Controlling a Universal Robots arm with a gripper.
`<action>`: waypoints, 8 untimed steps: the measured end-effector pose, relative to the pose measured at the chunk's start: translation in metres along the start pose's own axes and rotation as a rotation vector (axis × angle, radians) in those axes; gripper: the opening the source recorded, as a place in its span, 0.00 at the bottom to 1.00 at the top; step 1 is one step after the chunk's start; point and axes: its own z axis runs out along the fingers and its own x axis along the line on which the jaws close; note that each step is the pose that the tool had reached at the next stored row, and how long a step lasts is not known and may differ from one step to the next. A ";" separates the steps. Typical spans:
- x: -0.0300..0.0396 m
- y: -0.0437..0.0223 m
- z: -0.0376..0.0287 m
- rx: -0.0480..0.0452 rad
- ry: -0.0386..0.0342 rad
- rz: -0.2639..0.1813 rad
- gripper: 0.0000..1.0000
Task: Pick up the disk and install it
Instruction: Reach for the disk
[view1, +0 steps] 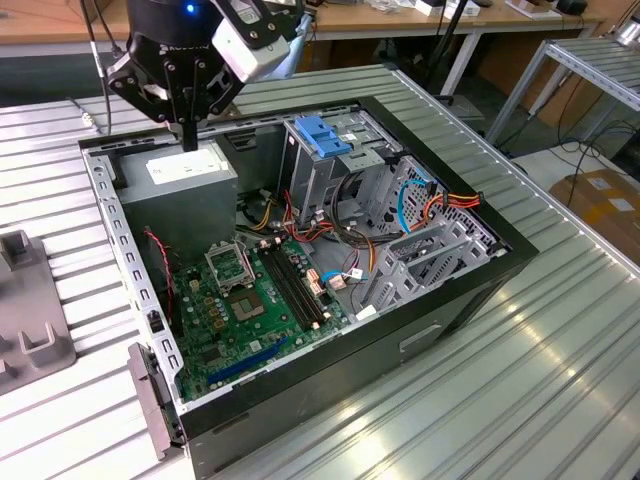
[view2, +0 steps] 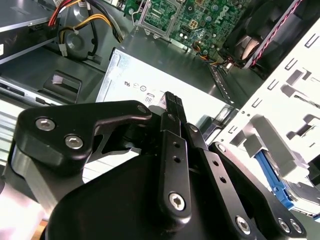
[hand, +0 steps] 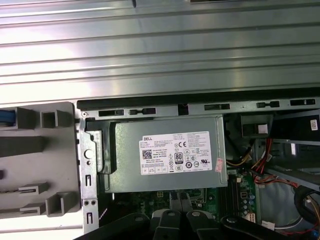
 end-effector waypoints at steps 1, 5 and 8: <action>0.0002 0.0000 0.0000 0.0000 -0.0001 0.000 0.10; 0.0011 -0.0001 0.0000 -0.0001 0.0000 0.000 0.10; 0.0019 -0.0002 -0.0001 0.0000 0.0000 0.000 0.10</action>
